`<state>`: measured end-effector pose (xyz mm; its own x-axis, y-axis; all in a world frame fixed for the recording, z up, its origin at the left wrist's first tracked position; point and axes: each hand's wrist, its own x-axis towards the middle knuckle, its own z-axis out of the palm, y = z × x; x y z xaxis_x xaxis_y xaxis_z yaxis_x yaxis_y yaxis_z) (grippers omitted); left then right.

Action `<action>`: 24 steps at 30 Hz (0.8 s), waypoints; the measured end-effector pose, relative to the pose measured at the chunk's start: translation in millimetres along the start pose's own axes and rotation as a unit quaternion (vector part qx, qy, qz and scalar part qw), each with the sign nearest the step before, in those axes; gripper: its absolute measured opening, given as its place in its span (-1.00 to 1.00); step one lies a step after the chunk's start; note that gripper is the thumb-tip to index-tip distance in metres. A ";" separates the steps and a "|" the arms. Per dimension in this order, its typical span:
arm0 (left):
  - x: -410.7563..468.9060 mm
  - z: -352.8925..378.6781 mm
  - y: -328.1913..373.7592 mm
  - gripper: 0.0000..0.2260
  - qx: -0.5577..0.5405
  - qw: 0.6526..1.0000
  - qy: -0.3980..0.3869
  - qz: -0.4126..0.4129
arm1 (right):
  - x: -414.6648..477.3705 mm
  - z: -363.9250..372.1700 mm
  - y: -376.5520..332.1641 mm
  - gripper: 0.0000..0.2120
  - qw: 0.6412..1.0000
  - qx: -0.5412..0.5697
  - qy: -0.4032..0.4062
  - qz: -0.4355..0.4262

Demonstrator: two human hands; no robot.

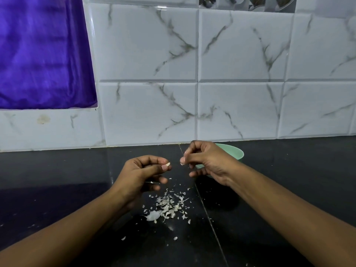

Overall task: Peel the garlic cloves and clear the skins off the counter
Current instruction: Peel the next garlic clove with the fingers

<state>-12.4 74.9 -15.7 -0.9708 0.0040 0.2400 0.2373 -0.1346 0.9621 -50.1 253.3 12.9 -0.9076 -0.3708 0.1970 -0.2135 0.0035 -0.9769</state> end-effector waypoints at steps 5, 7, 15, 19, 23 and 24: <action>1.5 -1.7 -1.0 -0.85 0.007 1.000 0.005 -0.003 | 1.0 -0.1 -0.5 -0.77 0.998 -0.052 -0.036 -0.018; 2.9 -2.6 -1.6 -0.90 0.012 1.000 0.008 -0.005 | 0.0 3.1 -1.9 -0.67 0.998 -0.054 -0.016 -0.026; 2.9 -4.8 -2.8 -0.93 0.046 0.999 -0.001 -0.002 | -0.3 7.1 5.1 -0.55 0.963 -0.263 -0.045 -0.029; 3.7 -5.2 -6.1 -0.96 0.072 0.997 0.000 -0.007 | -0.5 9.0 7.3 -0.77 0.965 -0.242 0.018 -0.098; 3.7 -4.6 -6.1 -0.96 0.068 0.998 0.003 -0.008 | 1.8 13.3 16.4 -0.76 0.975 -0.208 -0.015 -0.076; 3.9 -4.9 -5.6 -0.97 0.065 0.998 0.004 -0.009 | 3.1 12.6 16.7 -0.75 0.978 -0.194 -0.010 -0.076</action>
<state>-17.7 70.9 -20.8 -0.9751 -0.0025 0.2215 0.2216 -0.0051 0.9751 -51.9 240.5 -3.9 -0.8485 -0.4128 0.3312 -0.4696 0.2986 -0.8308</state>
